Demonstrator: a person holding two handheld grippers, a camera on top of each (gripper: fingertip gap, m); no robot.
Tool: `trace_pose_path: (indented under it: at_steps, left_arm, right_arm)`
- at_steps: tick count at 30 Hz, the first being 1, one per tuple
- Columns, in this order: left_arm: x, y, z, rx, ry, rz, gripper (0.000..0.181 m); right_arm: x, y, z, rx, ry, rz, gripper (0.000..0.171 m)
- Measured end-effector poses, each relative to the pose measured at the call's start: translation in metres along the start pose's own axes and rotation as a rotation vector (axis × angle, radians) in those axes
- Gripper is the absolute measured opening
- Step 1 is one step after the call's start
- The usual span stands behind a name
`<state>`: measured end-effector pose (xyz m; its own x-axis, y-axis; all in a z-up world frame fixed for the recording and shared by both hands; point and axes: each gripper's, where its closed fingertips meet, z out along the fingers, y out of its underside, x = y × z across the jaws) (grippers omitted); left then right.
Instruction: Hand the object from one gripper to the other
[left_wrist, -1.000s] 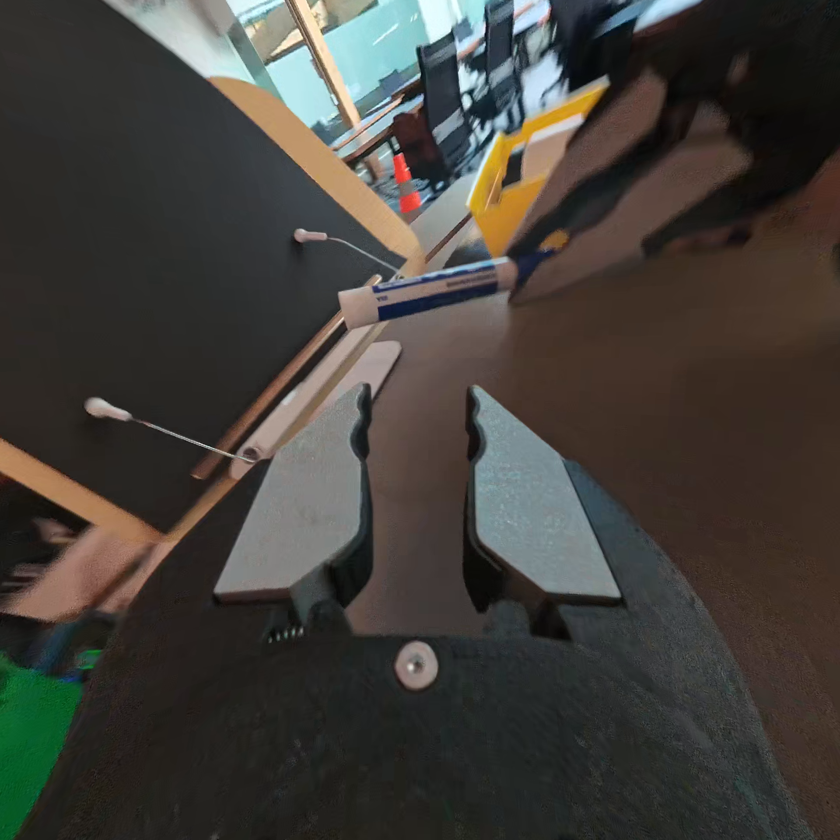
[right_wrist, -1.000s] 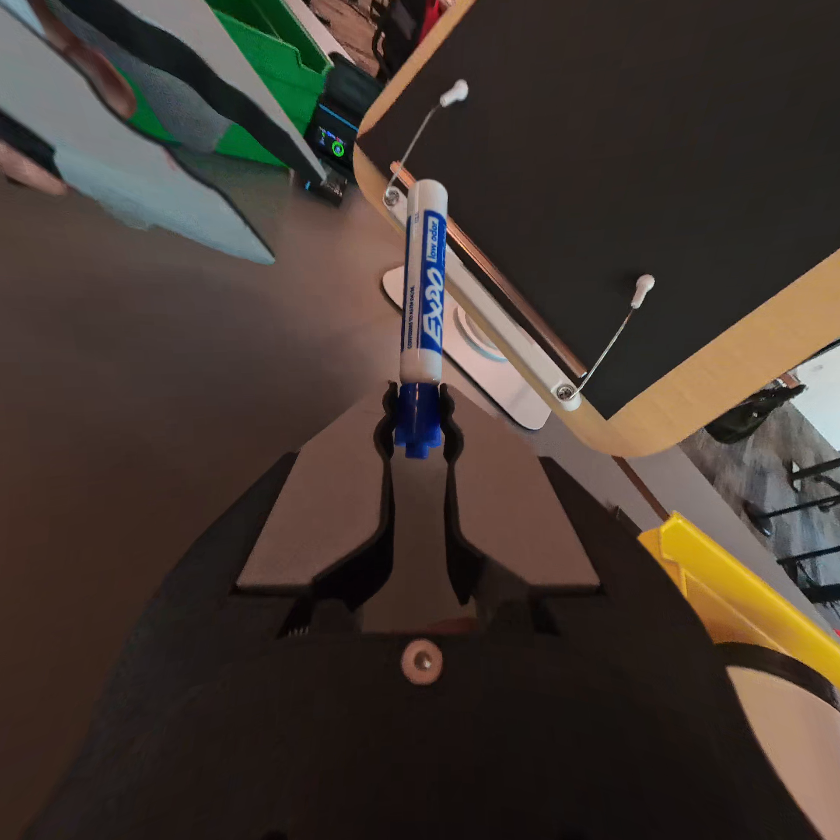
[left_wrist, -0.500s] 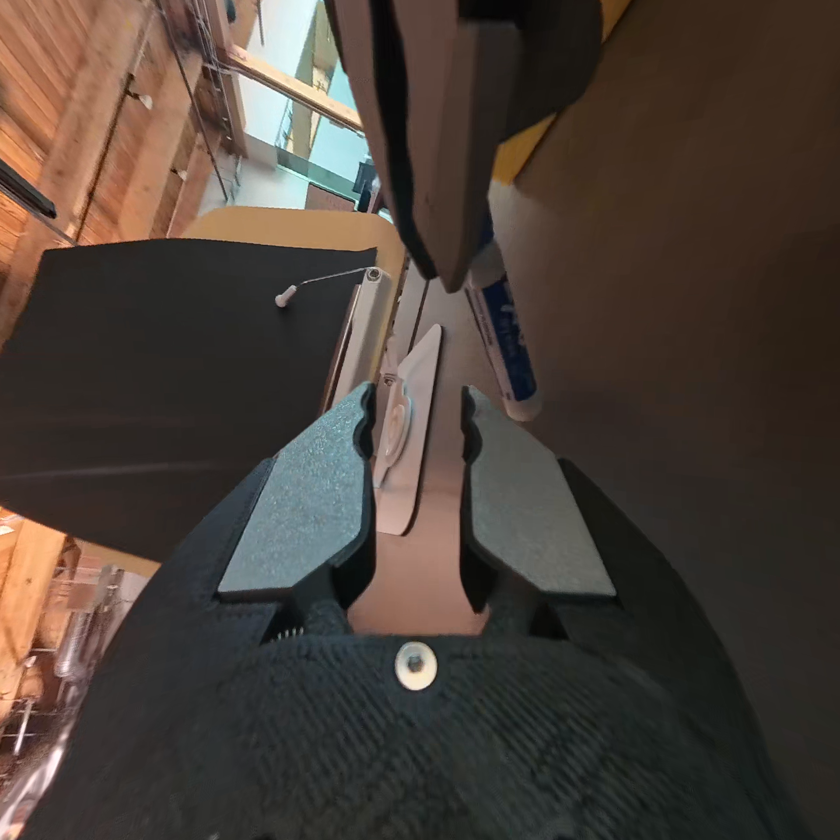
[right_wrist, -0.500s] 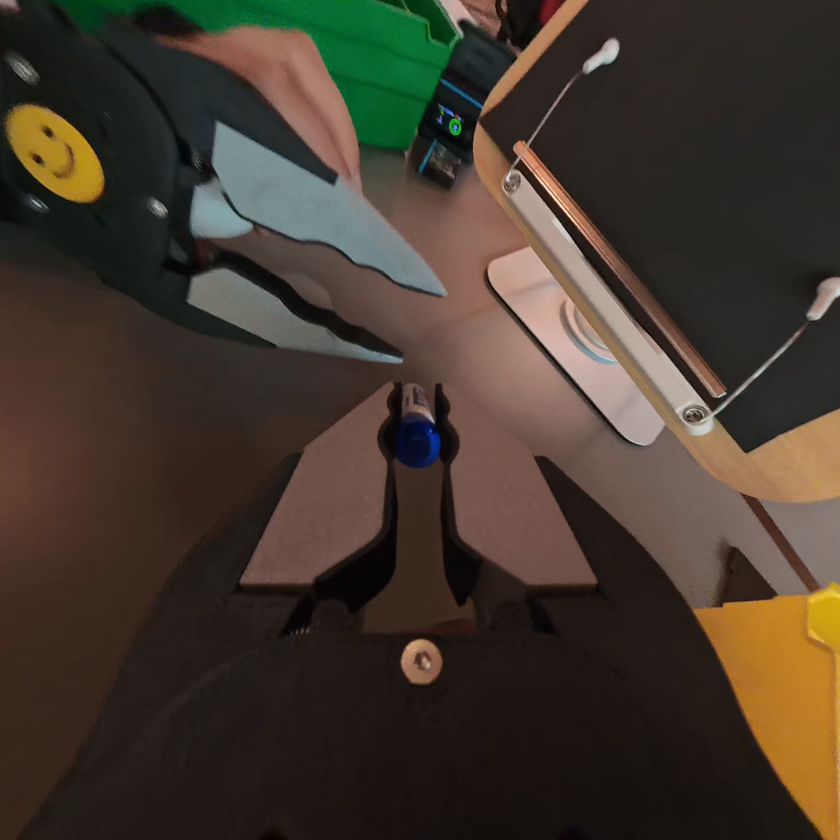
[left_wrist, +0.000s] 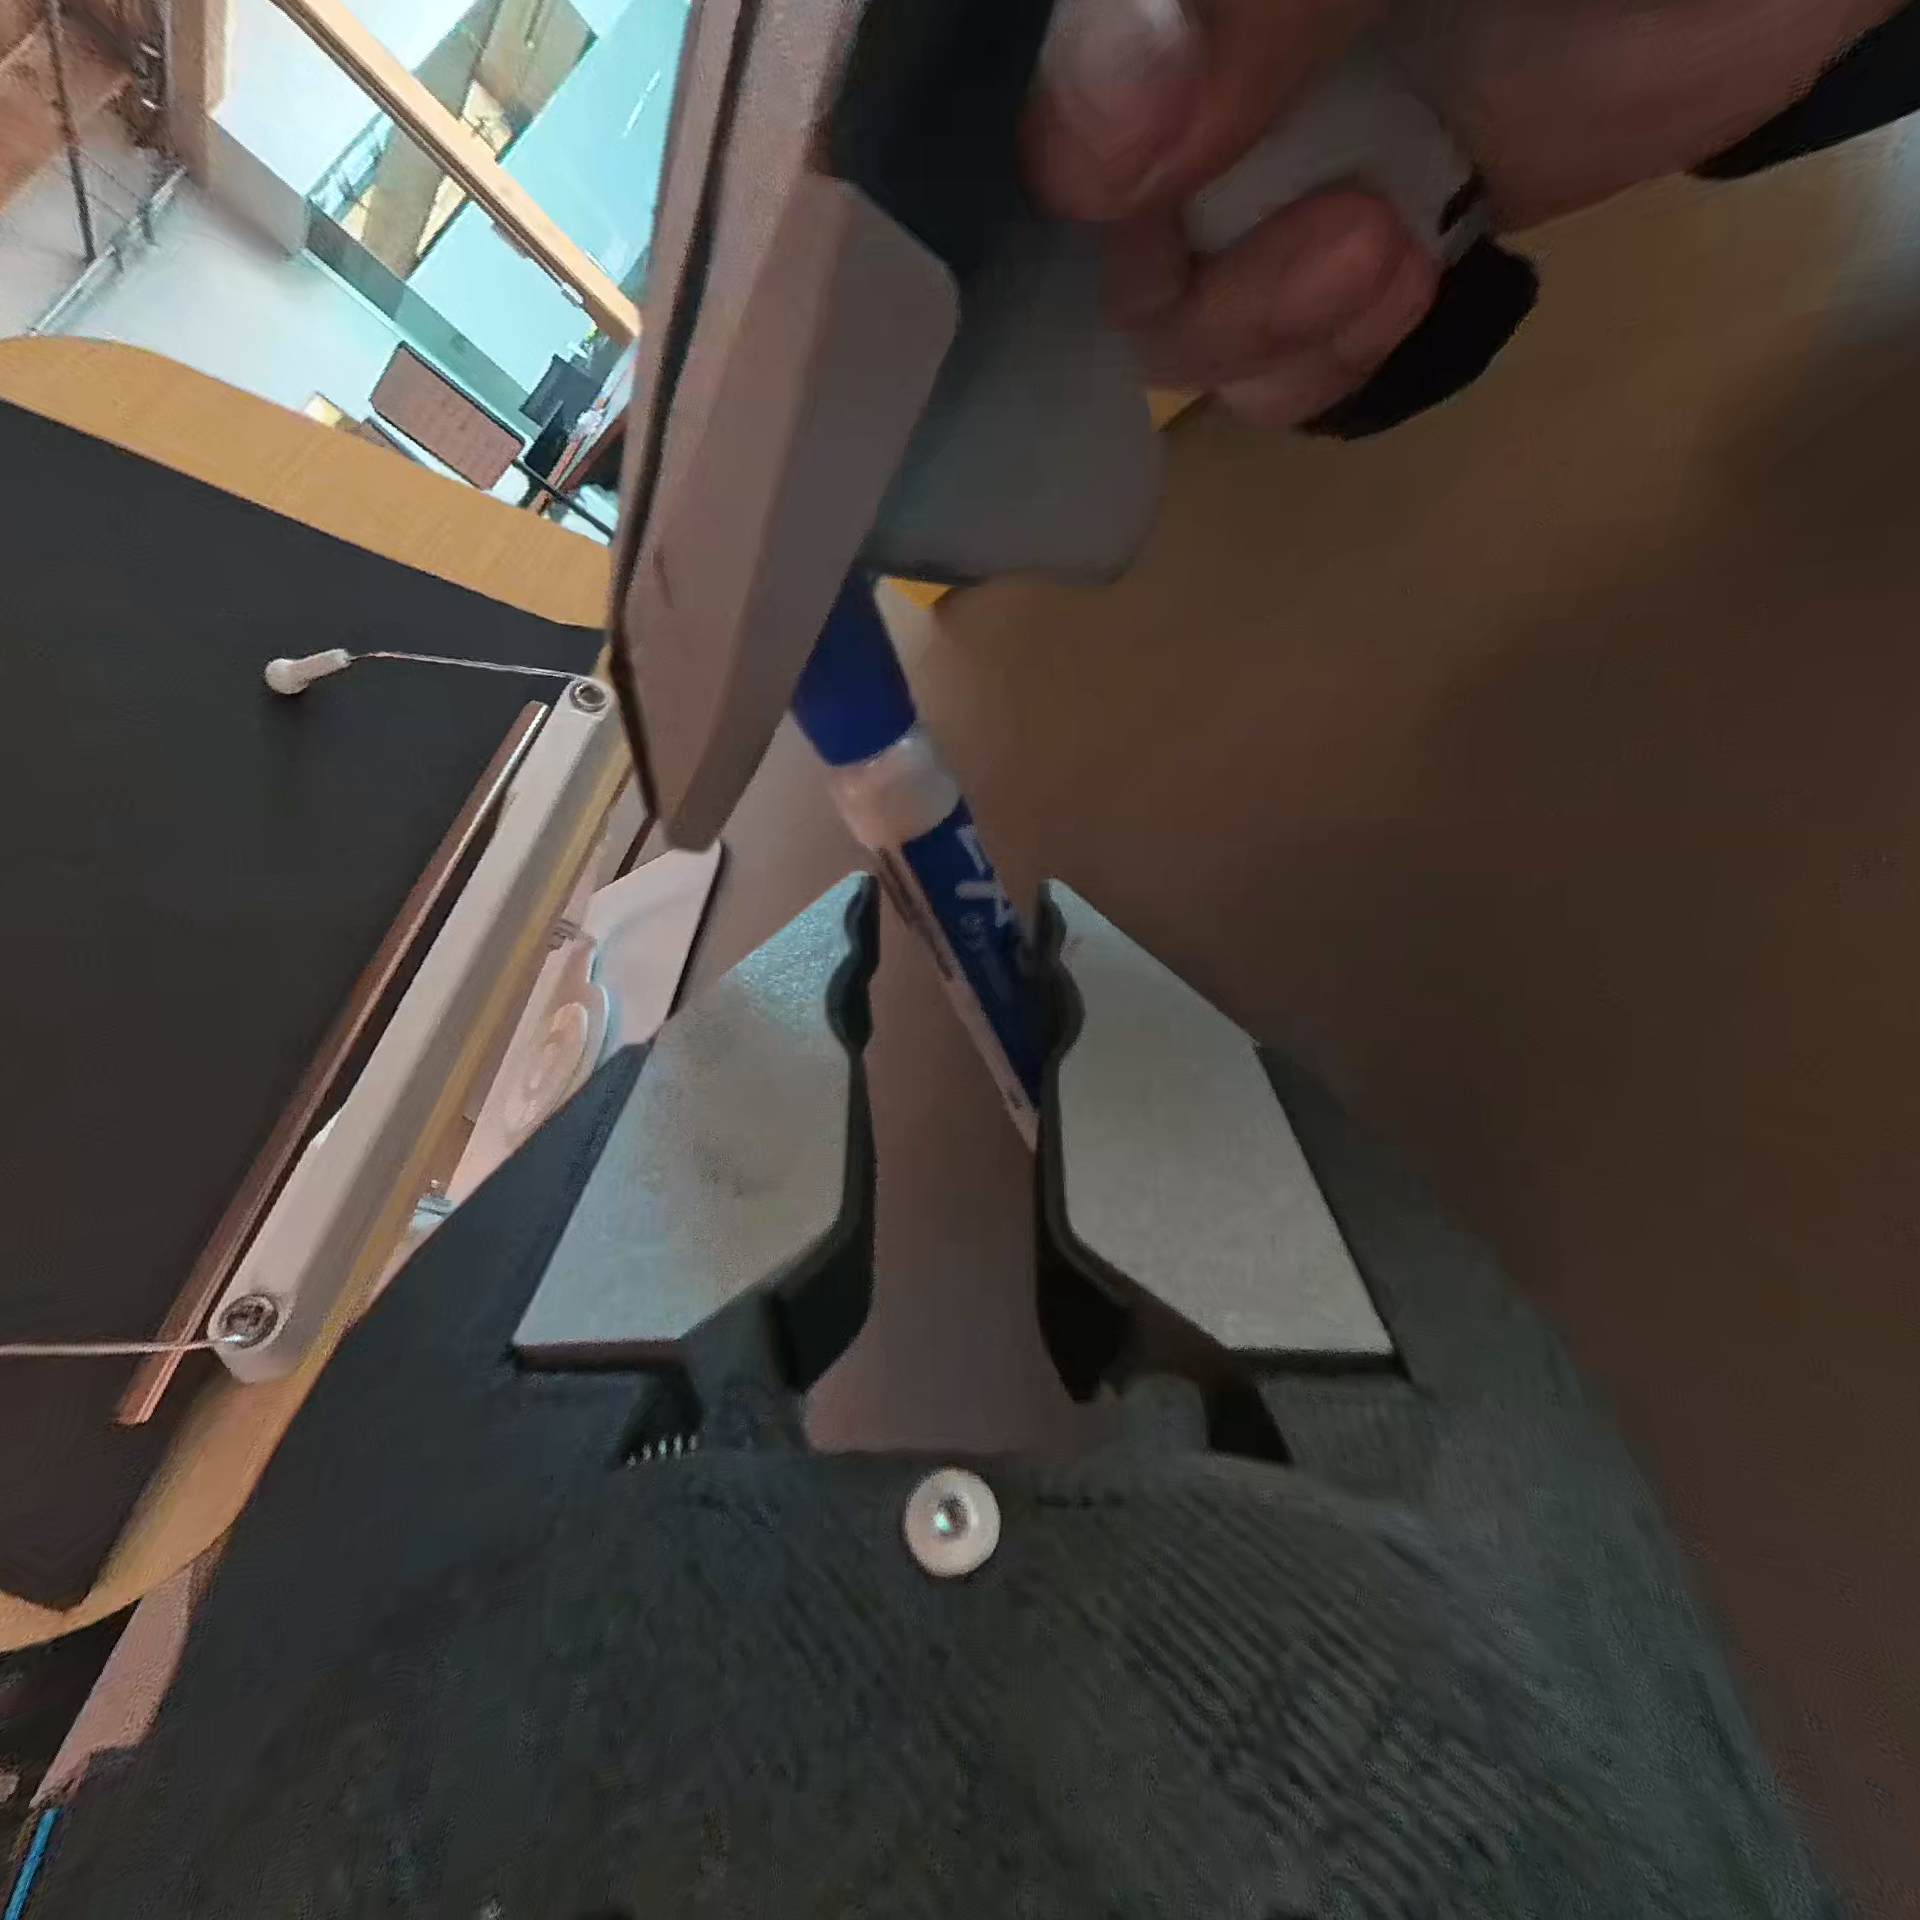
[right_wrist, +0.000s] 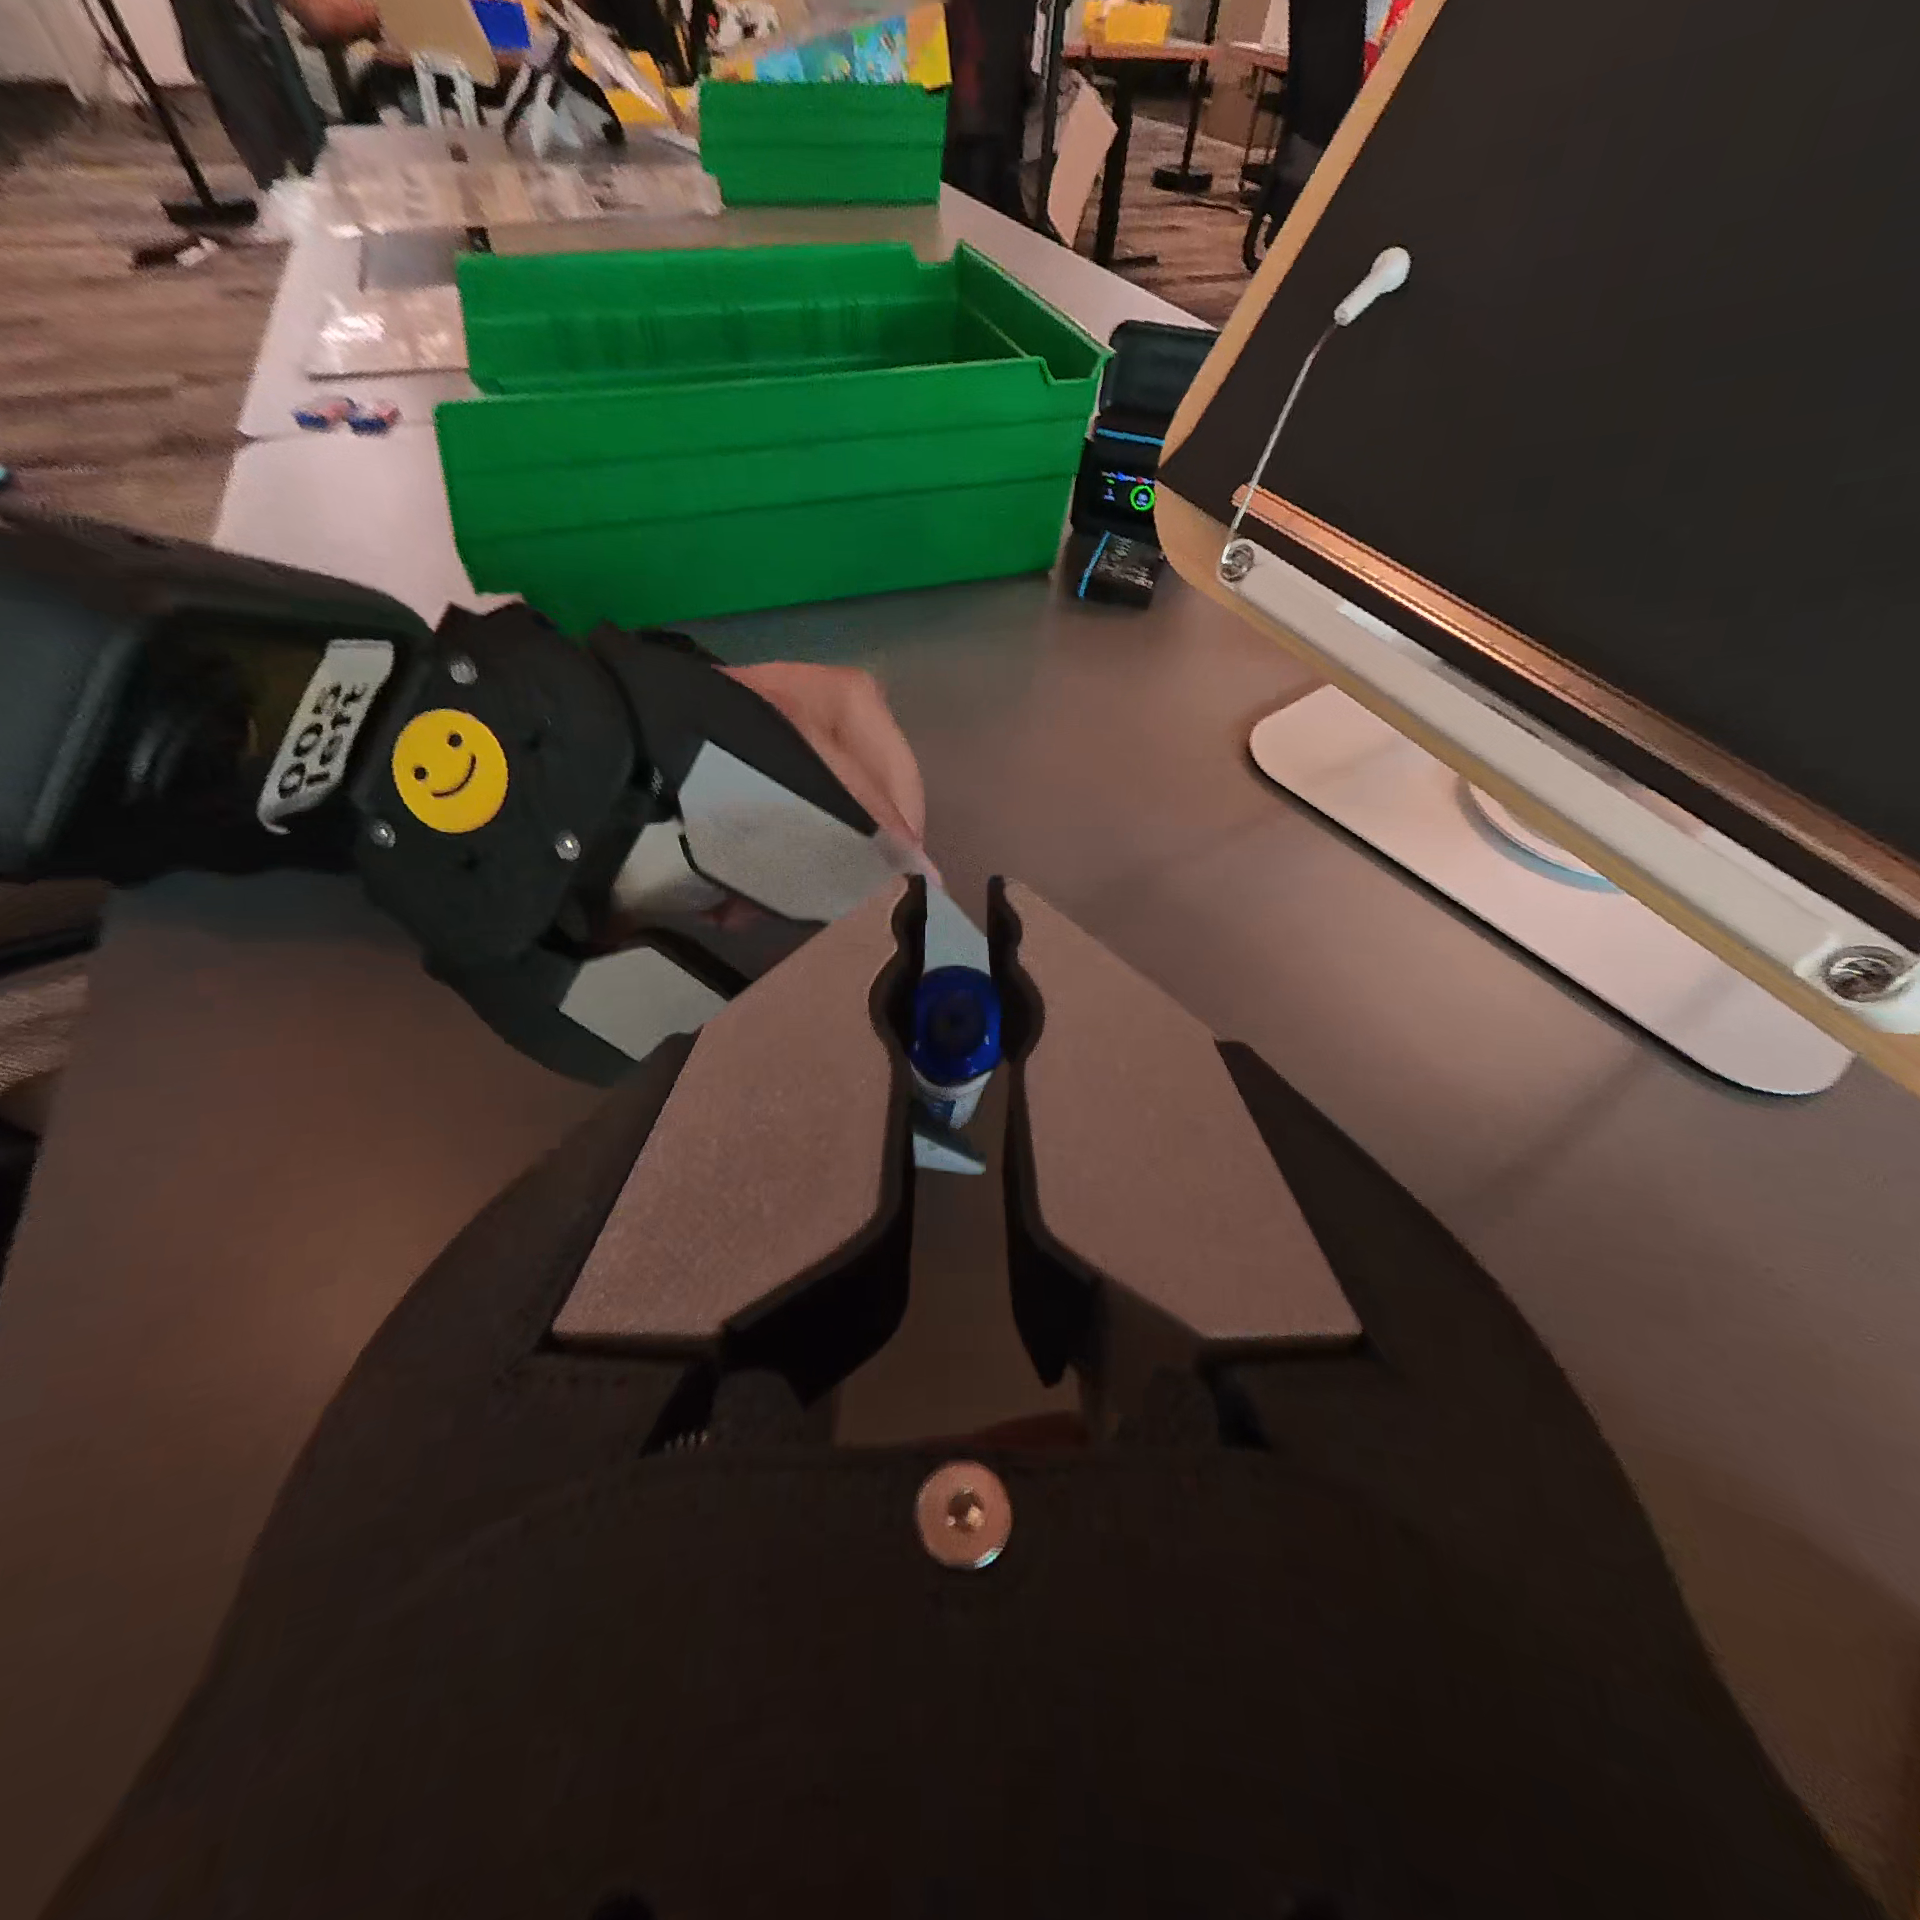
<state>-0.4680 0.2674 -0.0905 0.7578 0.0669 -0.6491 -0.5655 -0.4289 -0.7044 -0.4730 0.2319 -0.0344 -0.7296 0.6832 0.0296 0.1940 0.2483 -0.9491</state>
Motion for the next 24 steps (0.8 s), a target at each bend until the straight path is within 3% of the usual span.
trace_pose_path:
  at_steps: [7,12,17,19,21,24]
  left_arm:
    - [-0.017,-0.002,-0.004,0.024,0.007,-0.177,0.016]
    - [-0.031,-0.005,-0.014,0.085,0.011,-0.306,0.016]
    - [-0.029,-0.015,-0.017,0.133,0.061,-0.389,0.016]
    - [-0.026,-0.017,-0.018,0.134,0.077,-0.400,0.016]
    - [-0.021,-0.023,-0.019,0.154,0.102,-0.404,0.016]
    - [-0.018,-0.025,-0.020,0.149,0.113,-0.425,0.016]
  right_arm:
    - [-0.002,-0.017,-0.010,0.123,-0.029,0.007,0.000]
    - [0.009,-0.027,-0.024,0.204,-0.052,0.099,0.028]
    - [-0.007,-0.026,-0.019,0.207,-0.167,0.127,0.043]
    - [-0.016,-0.018,-0.011,0.149,-0.196,0.094,0.042]
    - [-0.014,-0.012,-0.004,0.116,-0.138,0.042,0.020]
    - [-0.013,-0.011,-0.004,0.099,-0.094,-0.014,0.016]
